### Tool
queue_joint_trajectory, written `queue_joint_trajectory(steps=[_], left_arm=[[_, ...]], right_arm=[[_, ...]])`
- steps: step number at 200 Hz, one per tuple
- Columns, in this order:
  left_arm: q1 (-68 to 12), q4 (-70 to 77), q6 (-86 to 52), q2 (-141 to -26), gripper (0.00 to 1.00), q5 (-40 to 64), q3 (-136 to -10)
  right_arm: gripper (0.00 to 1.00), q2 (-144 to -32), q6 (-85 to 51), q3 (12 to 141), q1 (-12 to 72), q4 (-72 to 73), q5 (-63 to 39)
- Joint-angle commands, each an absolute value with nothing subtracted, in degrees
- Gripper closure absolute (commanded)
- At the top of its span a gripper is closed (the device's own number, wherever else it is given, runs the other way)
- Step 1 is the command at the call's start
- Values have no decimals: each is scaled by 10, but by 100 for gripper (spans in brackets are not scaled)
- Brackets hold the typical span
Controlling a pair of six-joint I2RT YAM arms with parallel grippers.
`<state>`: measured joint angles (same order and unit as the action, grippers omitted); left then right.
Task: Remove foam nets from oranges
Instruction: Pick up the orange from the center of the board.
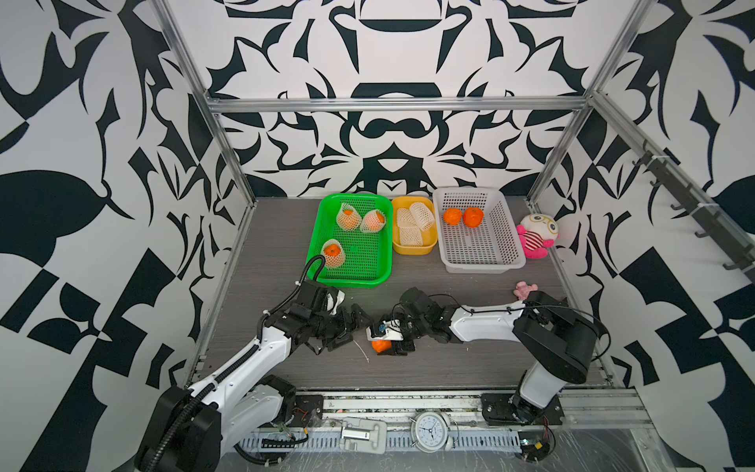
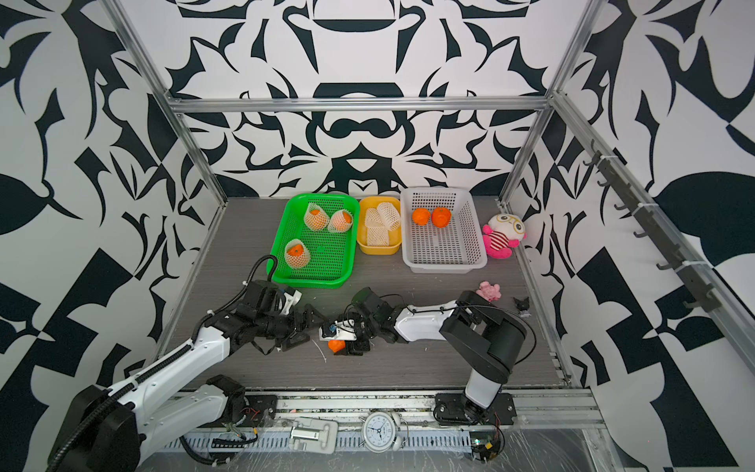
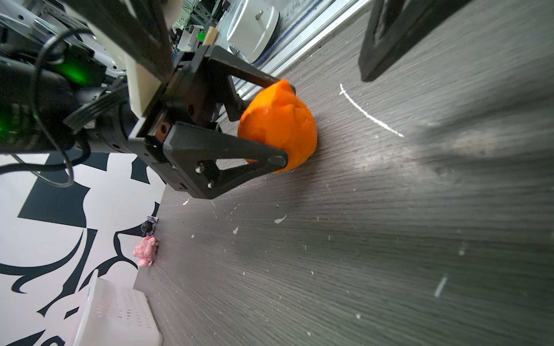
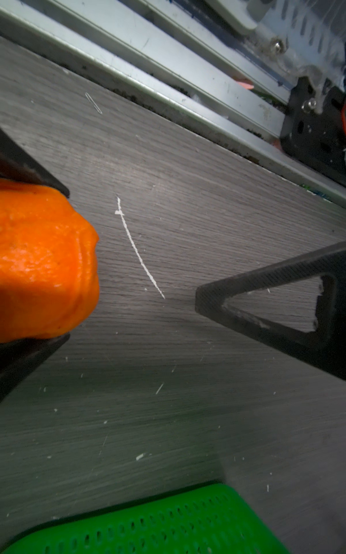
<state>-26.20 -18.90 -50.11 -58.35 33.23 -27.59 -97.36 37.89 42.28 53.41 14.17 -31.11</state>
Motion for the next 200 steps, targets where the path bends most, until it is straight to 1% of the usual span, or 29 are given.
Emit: queue_joint_trajectory(steps=[1,78,132,178,200], left_arm=[[-260,-188,-500,-582,1,328,-270],[-260,-197,-500,-572,1,321,-276],[-260,-210,-498,-559,1,313,-286],[-260,-222,-485,-561,0,311,-330],[-260,-261,-446,-578,1,297,-382]], right_arm=[[34,-966,369,441,537,154,-317],[41,-945,347,439,537,152,-299],[44,-891,346,432,538,128,-263],[45,-824,352,451,528,65,-199],[46,-800,348,455,511,61,-179]])
